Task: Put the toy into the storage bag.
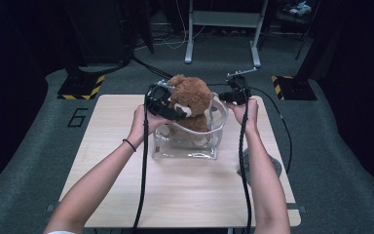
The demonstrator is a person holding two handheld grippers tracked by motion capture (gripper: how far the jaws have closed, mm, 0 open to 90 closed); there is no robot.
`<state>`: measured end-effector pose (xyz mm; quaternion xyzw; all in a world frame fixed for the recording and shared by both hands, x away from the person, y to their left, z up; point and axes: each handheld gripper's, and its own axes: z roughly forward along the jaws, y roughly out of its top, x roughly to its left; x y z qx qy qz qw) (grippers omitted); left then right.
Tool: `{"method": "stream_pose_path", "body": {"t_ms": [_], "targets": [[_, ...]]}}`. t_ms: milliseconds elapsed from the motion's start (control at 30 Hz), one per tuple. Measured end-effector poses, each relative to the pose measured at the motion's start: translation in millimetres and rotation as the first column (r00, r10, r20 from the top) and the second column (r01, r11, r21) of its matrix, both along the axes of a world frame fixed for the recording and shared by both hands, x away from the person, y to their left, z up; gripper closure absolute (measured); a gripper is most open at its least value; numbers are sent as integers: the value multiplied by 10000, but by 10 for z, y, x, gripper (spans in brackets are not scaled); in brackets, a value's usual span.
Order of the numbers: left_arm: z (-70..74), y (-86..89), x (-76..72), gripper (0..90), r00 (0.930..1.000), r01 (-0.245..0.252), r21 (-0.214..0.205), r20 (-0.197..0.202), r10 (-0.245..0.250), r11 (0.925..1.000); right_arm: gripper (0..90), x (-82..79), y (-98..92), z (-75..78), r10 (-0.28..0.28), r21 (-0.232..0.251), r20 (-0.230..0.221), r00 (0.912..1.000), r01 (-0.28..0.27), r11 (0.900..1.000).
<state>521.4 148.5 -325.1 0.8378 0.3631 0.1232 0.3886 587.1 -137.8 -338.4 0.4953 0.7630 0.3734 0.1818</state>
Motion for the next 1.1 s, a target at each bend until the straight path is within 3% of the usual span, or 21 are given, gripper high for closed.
{"method": "stream_pose_path", "body": {"t_ms": [167,300,367,533,700,867,1000,1100], "targets": [[-22,136,-39,143,9999,-107,-427,42,109,9990,708,-24,-37,19,-43,137,-48,10000,44,9999],[42,263,-104,143,9990,-160,-758,400,191,9970,634,-86,-82,67,23,316,-50,10000,-21,9995],[71,331,-115,143,9969,-405,-631,651,447,9972,607,-133,-88,93,115,271,2,9999,-115,9996],[52,438,-75,142,9962,-661,-650,526,695,9957,500,-205,-31,108,539,259,2,9985,-539,9982],[33,547,-89,134,9951,-784,-741,546,825,9942,414,-264,-54,91,485,228,-131,9987,-482,9986],[34,693,-144,115,9926,-995,-1072,585,1062,9892,266,-405,-184,97,483,421,-9,9988,-482,9979],[19,857,-202,109,9916,-1093,-1082,577,1160,9881,162,-570,-309,131,391,550,172,9991,-400,9977],[-16,972,-243,103,9909,-1198,-1126,483,1259,9864,137,-683,-407,138,305,557,300,9991,-322,9979]]}}
